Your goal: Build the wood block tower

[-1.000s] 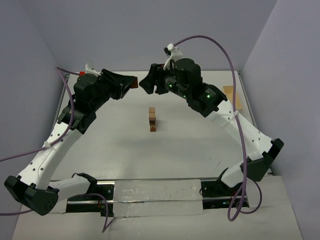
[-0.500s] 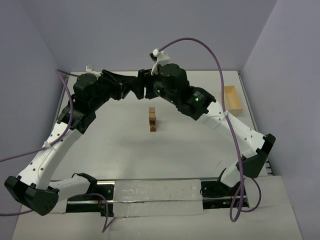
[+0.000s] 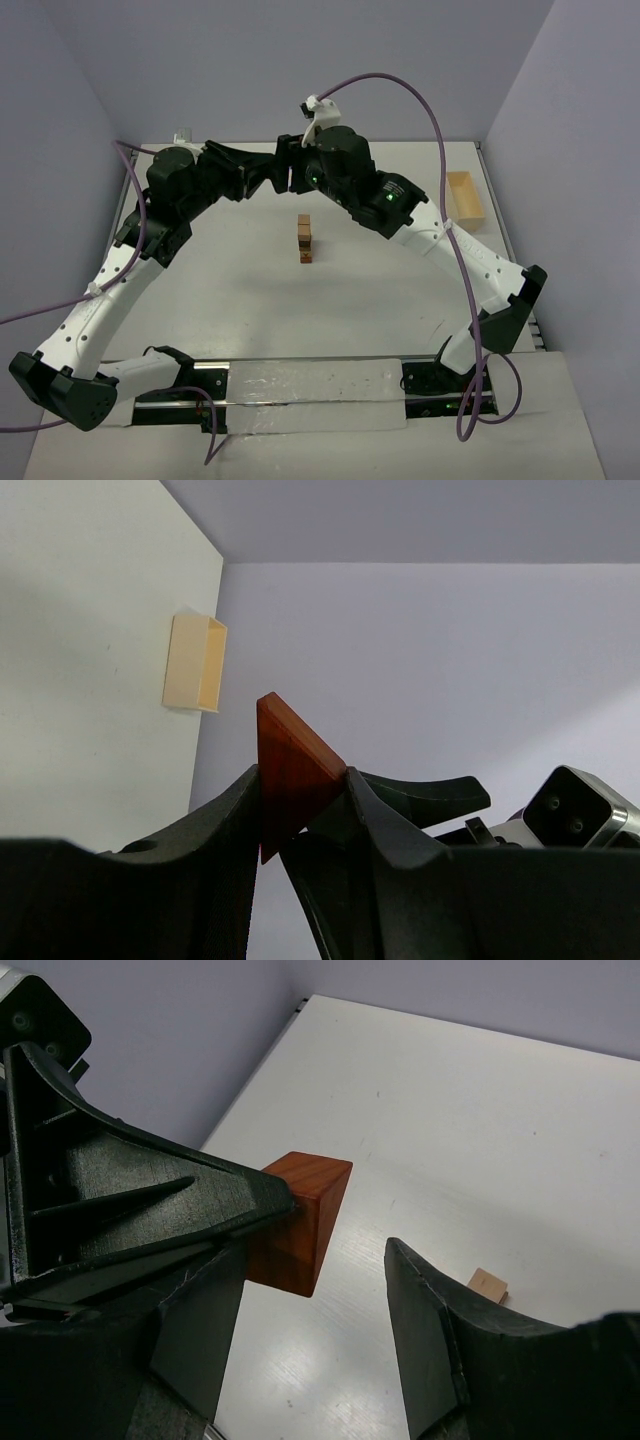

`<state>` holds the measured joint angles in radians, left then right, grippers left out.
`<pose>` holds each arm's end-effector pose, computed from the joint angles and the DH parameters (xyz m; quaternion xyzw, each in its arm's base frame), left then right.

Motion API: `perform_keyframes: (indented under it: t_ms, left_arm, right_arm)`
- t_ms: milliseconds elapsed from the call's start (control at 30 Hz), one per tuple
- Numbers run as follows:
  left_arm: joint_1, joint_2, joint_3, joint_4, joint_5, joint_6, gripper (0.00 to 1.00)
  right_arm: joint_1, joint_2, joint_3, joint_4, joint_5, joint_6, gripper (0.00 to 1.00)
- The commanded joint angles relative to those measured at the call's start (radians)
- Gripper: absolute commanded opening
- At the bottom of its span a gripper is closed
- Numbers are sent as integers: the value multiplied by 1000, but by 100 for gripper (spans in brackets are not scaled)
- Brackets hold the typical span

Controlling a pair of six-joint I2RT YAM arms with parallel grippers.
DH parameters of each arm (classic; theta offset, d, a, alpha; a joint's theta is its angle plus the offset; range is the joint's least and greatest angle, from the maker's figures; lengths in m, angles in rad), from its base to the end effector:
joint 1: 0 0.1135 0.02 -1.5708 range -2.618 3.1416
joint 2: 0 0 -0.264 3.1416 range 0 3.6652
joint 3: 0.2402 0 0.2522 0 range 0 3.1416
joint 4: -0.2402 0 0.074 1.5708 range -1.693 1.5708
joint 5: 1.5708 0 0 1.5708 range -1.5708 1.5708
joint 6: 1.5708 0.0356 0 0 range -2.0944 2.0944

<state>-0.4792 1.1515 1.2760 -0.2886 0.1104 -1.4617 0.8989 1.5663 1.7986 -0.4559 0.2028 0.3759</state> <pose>0.2254 -0.1215 0.4267 -0.3278 0.6883 -0.5566 0.3301 0.2232 0.2691 0.4681 -0.1400 0.7675 0.3057 0.5458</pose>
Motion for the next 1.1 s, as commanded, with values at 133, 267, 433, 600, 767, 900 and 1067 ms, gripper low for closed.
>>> perform_keyframes:
  t_ms: [133,267,433,600,767,900,1067]
  left_arm:
    - [3,-4,3,24,44,-37,0]
    - [3,1,4,20,46,-47,0]
    - [3,7,2,17,51,-64,0]
    - [3,7,0,16,57,-70,0]
    - [3,5,-12,17,61,-80,0]
    - [4,3,-19,11,58,-82,7]
    - [5,-8,-30,-11,35,-69,63]
  right_arm:
    - [29,34,66,57,55,-17,64]
    - [44,40,67,60,90,-24,63]
    - [63,51,71,63,144,-31,59]
    - [64,58,74,69,204,-26,48]
    - [66,65,79,76,205,-28,28]
    - [67,64,70,83,195,-39,5]
    - [66,41,50,82,202,-53,0]
